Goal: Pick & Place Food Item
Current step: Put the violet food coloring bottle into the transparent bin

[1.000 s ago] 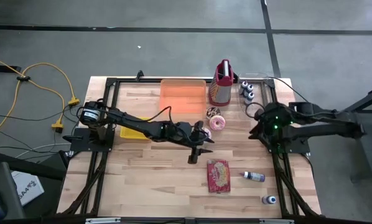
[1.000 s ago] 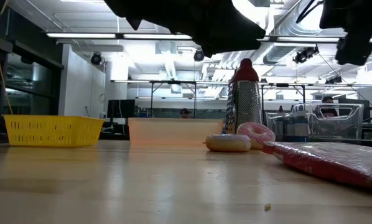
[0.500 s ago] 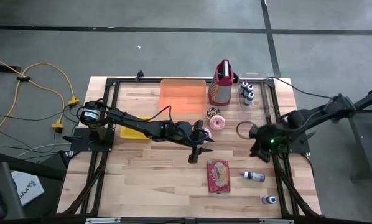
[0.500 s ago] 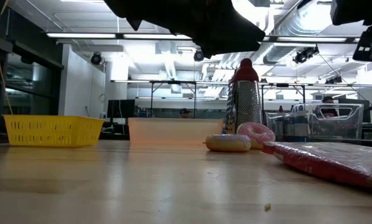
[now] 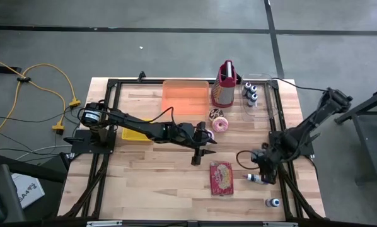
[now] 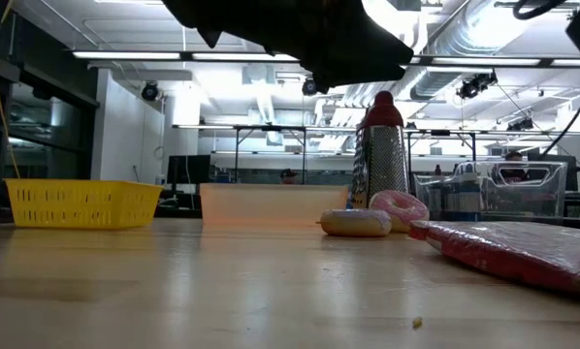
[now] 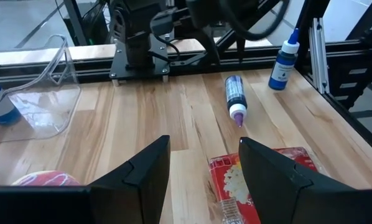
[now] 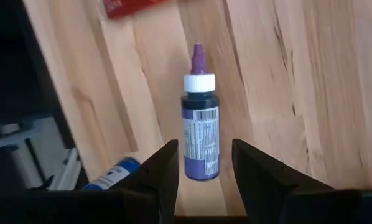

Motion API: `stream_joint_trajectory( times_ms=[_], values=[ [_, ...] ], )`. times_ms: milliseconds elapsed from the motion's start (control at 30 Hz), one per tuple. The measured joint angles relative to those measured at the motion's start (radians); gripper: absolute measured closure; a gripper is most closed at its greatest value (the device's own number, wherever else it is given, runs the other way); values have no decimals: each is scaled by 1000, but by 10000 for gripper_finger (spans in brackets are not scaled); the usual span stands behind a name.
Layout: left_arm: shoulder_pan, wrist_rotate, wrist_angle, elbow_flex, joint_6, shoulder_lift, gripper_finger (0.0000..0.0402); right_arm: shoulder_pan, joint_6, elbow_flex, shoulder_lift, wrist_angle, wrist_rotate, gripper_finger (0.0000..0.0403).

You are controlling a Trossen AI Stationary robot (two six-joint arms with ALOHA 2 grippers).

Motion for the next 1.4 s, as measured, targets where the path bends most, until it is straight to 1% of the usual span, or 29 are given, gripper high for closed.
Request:
stream_joint_trajectory(
  times_ms=[233,600,833,1100,1400],
  values=[
    [0,0,0,0,-3,0,215,110,89,0,55,4,61,268],
    [0,0,0,0,-3,0,215,204,163,0,143,21,50,268],
    [0,0,0,0,-3,0,215,219,163,0,185,70,52,268],
    [0,0,0,1,-3,1,215,219,165,0,234,73,45,268],
    [0,1,0,1,-3,1,215,219,189,0,242,117,45,268]
  ],
)
